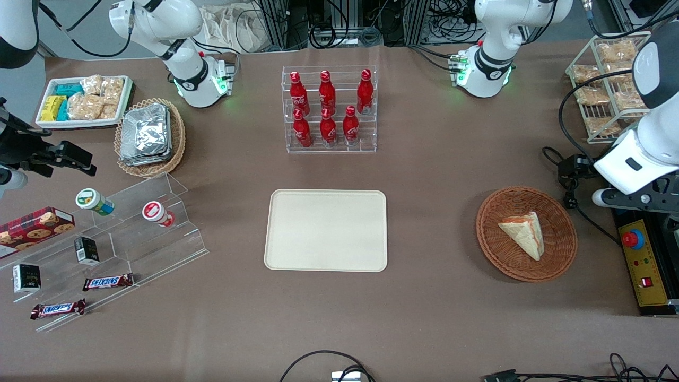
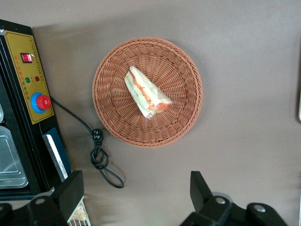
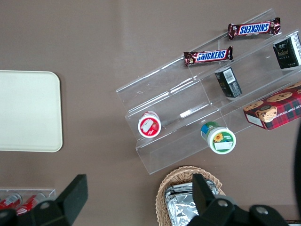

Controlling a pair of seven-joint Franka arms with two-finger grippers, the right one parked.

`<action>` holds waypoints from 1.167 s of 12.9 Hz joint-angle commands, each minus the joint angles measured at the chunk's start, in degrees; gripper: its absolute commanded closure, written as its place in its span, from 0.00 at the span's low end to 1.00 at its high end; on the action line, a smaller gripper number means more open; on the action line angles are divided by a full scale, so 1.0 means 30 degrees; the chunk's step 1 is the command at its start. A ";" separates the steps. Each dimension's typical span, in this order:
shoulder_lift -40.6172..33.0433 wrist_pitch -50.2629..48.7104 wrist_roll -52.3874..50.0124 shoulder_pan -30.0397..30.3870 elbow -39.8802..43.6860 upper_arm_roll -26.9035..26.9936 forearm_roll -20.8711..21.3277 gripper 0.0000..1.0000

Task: Place sandwich from basket to tray
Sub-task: 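Move the left gripper over the wrapped sandwich in the wicker basket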

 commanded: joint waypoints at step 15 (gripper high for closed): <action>0.0089 0.7092 -1.0088 0.1309 -0.6369 0.0561 -0.2023 0.00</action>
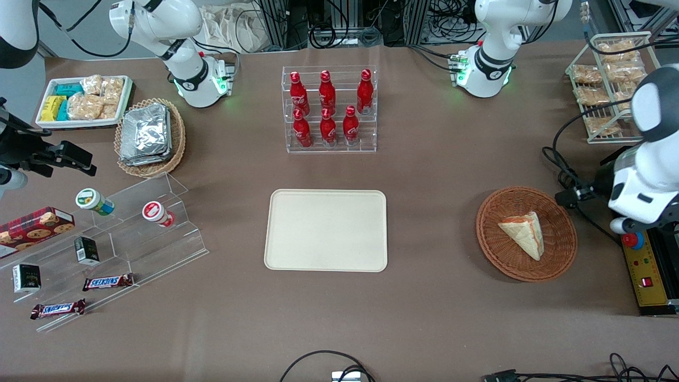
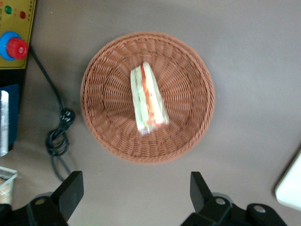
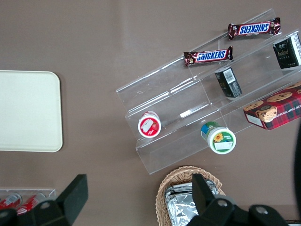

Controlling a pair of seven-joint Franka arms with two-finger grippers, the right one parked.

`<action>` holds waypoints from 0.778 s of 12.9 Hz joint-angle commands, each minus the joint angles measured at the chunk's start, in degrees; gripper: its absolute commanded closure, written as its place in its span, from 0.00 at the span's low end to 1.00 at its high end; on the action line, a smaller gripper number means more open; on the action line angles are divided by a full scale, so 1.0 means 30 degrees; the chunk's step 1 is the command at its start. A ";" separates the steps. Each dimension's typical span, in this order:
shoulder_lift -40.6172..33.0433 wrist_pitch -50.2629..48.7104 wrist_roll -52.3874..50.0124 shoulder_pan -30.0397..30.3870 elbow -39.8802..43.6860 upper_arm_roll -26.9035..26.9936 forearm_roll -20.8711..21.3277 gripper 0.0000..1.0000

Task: Place sandwich from basket to tray
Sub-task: 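Move the left gripper over the wrapped sandwich in the wicker basket, then lower the left gripper and close it on the wrapped sandwich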

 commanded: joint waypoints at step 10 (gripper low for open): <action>0.1963 1.0773 -0.7481 -0.0171 -0.6660 0.0197 -0.0207 0.00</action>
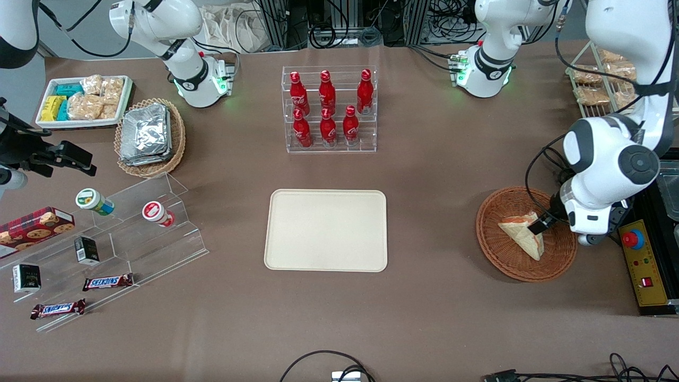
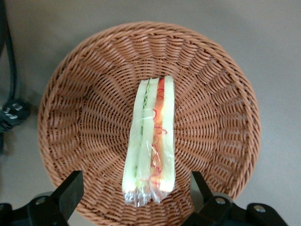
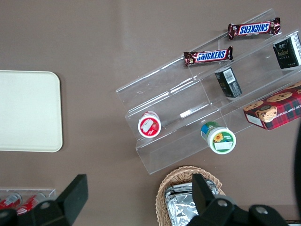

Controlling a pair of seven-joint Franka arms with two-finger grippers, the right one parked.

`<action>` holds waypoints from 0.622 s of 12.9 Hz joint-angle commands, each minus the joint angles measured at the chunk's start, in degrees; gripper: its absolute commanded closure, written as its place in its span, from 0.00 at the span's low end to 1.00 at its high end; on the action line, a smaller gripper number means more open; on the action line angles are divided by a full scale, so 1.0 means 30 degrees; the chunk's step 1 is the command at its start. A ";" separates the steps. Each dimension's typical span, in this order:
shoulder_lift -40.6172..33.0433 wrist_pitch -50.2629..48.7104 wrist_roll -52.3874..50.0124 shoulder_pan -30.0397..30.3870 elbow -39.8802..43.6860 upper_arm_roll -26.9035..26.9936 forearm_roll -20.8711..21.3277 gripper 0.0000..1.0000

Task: Place sandwich from basket to tray
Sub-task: 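Lower the left gripper and close it on the wrapped sandwich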

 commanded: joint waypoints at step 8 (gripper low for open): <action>0.1961 0.1828 -0.2118 -0.0290 0.0336 -0.0126 -0.0321 0.00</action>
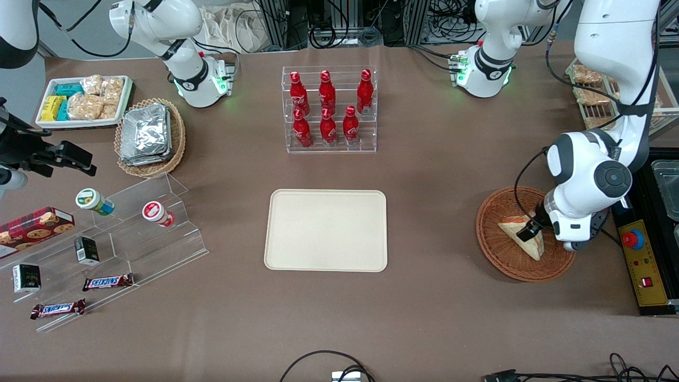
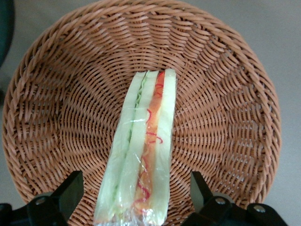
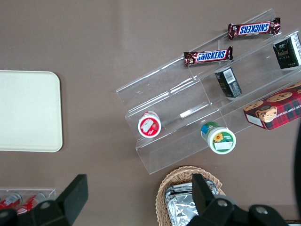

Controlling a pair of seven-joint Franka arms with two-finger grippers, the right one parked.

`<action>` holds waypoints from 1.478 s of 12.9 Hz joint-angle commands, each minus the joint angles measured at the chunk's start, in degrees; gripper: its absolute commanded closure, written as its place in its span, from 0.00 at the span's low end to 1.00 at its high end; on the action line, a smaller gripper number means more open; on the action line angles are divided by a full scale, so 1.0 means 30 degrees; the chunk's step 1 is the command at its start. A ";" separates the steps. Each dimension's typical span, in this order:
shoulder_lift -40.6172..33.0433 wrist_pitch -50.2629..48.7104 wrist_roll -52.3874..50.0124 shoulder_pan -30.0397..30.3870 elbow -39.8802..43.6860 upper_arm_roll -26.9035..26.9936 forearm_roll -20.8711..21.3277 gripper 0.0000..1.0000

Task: Place sandwich from basket to tray
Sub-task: 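Lower the left gripper and close it on the wrapped sandwich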

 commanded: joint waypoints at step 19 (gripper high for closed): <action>0.1149 -1.1287 -0.0327 -0.1229 0.9916 -0.0262 0.0207 1.00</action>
